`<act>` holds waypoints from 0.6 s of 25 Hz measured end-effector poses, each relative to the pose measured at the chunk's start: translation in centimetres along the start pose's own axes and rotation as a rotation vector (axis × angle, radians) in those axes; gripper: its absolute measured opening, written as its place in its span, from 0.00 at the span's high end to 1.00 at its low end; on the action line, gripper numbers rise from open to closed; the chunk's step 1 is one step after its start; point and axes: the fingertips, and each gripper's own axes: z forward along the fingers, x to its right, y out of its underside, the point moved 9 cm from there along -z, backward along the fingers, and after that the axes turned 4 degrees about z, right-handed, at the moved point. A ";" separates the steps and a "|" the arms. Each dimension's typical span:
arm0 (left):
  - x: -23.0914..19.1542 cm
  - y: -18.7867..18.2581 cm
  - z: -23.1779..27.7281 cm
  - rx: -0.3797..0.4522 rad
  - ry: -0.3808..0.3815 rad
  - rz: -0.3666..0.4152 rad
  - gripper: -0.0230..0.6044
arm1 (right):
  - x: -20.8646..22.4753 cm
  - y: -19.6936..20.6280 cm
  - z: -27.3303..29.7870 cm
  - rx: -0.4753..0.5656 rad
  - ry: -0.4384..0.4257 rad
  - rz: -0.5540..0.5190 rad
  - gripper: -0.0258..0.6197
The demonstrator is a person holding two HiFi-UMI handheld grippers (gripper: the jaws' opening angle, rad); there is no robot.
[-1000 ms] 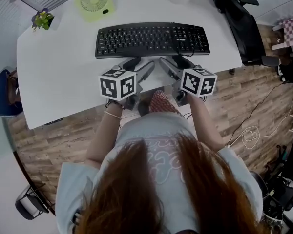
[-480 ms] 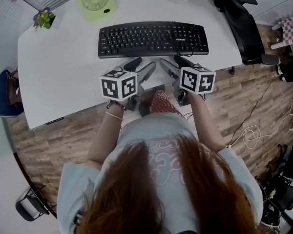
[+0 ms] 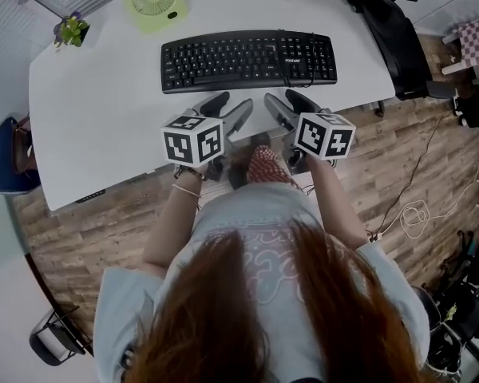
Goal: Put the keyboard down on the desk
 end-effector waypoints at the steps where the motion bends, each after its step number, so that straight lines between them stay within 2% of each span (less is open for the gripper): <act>1: 0.2 -0.2 -0.3 0.012 -0.003 0.014 0.59 | -0.4 -0.2 -0.4 0.026 0.006 -0.032 0.54; 8: 1.9 -2.4 -2.7 0.099 -0.031 0.131 0.59 | -4.1 -2.4 -2.8 0.162 -0.004 -0.193 0.57; 15: 3.9 -5.2 -5.3 0.213 -0.038 0.227 0.59 | -7.7 -4.7 -4.8 0.262 -0.060 -0.298 0.57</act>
